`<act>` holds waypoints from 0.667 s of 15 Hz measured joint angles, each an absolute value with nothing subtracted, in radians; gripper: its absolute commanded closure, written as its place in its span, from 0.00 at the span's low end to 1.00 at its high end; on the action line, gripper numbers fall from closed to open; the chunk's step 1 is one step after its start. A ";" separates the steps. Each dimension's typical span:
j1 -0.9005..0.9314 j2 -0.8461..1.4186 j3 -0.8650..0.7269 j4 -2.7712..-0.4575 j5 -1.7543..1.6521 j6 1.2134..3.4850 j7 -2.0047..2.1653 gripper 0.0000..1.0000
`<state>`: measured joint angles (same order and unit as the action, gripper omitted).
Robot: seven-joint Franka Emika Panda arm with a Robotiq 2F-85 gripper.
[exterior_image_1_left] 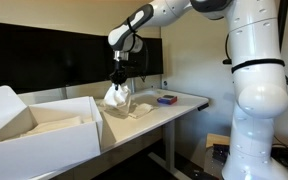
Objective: Remove one white cloth from the box, then put back the cloth in the box
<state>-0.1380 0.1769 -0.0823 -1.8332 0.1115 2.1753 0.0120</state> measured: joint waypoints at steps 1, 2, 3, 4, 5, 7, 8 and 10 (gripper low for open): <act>-0.120 0.171 -0.071 -1.824 0.112 2.175 0.020 0.96; -0.100 0.166 -0.060 -1.808 0.111 2.175 0.028 0.96; -0.079 0.163 -0.049 -1.786 0.110 2.175 0.037 0.96; -0.058 0.162 -0.037 -1.757 0.102 2.170 0.050 0.96; -0.035 0.161 -0.027 -1.723 0.092 2.163 0.064 0.96; 0.007 0.160 -0.007 -1.646 0.059 2.140 0.094 0.96; 0.026 0.160 0.003 -1.601 0.036 2.122 0.110 0.96; 0.066 0.164 0.023 -1.500 -0.016 2.078 0.141 0.96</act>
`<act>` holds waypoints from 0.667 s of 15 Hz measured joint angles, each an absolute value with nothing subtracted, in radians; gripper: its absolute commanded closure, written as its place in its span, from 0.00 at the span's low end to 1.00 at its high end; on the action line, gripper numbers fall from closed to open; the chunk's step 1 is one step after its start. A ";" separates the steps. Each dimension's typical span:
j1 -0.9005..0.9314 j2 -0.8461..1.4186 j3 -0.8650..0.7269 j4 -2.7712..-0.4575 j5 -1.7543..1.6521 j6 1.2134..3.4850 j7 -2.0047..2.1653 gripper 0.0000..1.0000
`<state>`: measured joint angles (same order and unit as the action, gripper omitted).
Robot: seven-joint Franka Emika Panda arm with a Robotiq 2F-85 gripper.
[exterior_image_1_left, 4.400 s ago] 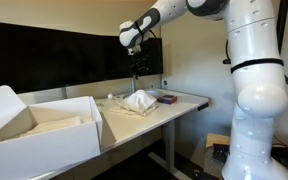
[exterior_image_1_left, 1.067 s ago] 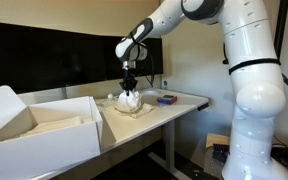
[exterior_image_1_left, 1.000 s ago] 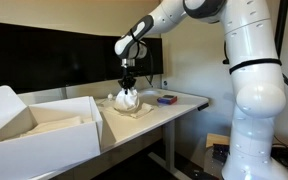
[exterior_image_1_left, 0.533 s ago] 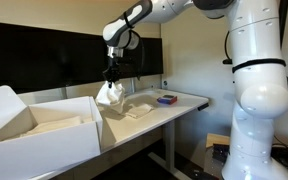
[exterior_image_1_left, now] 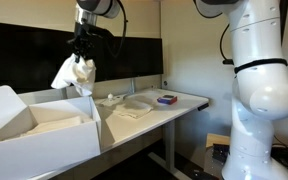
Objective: Remove one white cloth from the box, then put back the cloth in the box
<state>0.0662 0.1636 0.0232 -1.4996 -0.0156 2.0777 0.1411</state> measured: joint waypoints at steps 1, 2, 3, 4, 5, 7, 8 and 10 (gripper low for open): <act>0.086 0.168 0.033 -1.447 -0.039 2.054 0.154 0.96; 0.106 0.174 0.043 -1.394 -0.062 2.031 0.165 0.96; 0.126 0.184 0.052 -1.341 -0.083 2.011 0.174 0.96; 0.145 0.197 0.061 -1.291 -0.105 1.991 0.183 0.96; 0.164 0.214 0.068 -1.239 -0.127 1.972 0.187 0.96; 0.203 0.256 0.078 -1.135 -0.171 1.931 0.188 0.96; 0.223 0.280 0.081 -1.085 -0.191 1.913 0.188 0.96; 0.263 0.333 0.084 -0.990 -0.225 1.877 0.188 0.96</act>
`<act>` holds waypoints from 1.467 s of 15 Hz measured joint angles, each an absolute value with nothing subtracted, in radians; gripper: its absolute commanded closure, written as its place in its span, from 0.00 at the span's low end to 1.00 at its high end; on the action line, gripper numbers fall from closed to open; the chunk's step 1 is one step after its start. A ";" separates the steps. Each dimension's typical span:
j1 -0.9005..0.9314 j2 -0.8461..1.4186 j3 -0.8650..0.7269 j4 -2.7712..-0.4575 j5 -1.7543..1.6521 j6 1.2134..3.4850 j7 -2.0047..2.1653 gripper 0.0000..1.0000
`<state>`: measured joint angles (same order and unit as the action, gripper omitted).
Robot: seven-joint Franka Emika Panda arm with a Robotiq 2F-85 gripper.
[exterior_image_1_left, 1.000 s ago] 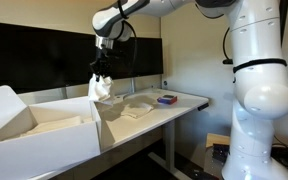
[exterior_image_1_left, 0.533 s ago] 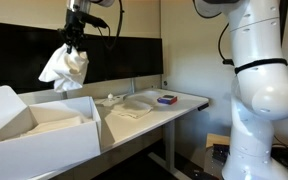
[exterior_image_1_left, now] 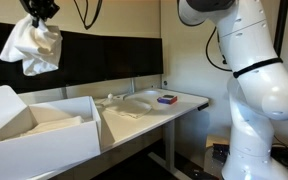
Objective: Remove one white cloth from the box, then put back the cloth in the box
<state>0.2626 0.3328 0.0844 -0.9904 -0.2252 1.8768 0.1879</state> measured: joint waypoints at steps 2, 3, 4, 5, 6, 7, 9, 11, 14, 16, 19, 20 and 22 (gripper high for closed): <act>0.301 0.387 0.085 -0.904 -0.248 1.848 0.188 0.96; 0.318 0.414 0.084 -0.864 -0.253 1.836 0.188 0.96; 0.332 0.439 0.083 -0.826 -0.255 1.824 0.188 0.96; 0.345 0.463 0.081 -0.791 -0.255 1.810 0.188 0.96; 0.356 0.485 0.077 -0.756 -0.255 1.795 0.188 0.96; 0.364 0.504 0.076 -0.727 -0.256 1.784 0.188 0.96; 0.371 0.528 0.073 -0.687 -0.256 1.769 0.188 0.96; 0.371 0.533 0.071 -0.668 -0.256 1.761 0.188 0.96; 0.371 0.528 0.065 -0.648 -0.256 1.757 0.188 0.96; 0.371 0.518 0.064 -0.647 -0.256 1.756 0.188 0.96; 0.369 0.505 0.061 -0.647 -0.256 1.752 0.188 0.96; 0.368 0.500 0.059 -0.648 -0.256 1.749 0.188 0.60; 0.366 0.488 0.052 -0.651 -0.256 1.740 0.188 0.53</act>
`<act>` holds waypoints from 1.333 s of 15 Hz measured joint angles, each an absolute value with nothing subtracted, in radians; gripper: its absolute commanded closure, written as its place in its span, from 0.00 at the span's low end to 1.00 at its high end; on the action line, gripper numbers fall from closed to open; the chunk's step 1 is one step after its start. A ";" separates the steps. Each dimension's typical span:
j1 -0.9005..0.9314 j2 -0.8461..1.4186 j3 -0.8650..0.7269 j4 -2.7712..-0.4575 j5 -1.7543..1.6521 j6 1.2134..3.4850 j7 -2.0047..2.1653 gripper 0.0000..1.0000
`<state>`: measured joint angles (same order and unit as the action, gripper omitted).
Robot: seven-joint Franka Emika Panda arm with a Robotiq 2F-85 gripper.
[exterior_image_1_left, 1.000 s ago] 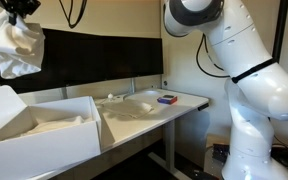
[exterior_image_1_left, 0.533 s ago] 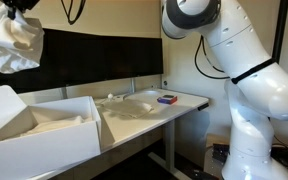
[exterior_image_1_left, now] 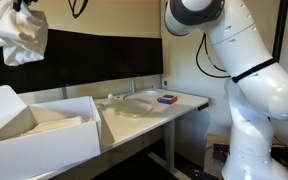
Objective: Remove one white cloth from the box, then put back the cloth in the box
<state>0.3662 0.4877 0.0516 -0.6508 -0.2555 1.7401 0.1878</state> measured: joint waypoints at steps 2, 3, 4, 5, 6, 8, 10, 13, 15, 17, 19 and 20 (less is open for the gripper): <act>0.366 0.471 0.042 -0.656 -0.256 1.739 0.188 0.40; 0.366 0.462 0.037 -0.658 -0.256 1.739 0.188 0.33; 0.366 0.454 0.033 -0.660 -0.256 1.739 0.188 0.27; 0.366 0.446 0.029 -0.662 -0.256 1.738 0.188 0.21; 0.366 0.440 0.026 -0.663 -0.256 1.738 0.188 0.14; 0.366 0.432 0.023 -0.664 -0.256 1.738 0.188 0.02; 0.366 0.427 0.020 -0.669 -0.256 1.738 0.188 0.00; 0.367 0.419 0.011 -0.688 -0.256 1.738 0.188 0.00; 0.370 0.410 -0.007 -0.720 -0.293 1.738 0.189 0.00; 0.378 0.390 -0.033 -0.772 -0.370 1.739 0.216 0.00; 0.384 0.353 -0.063 -0.847 -0.445 1.737 0.269 0.00; 0.384 0.328 -0.079 -0.891 -0.476 1.730 0.300 0.00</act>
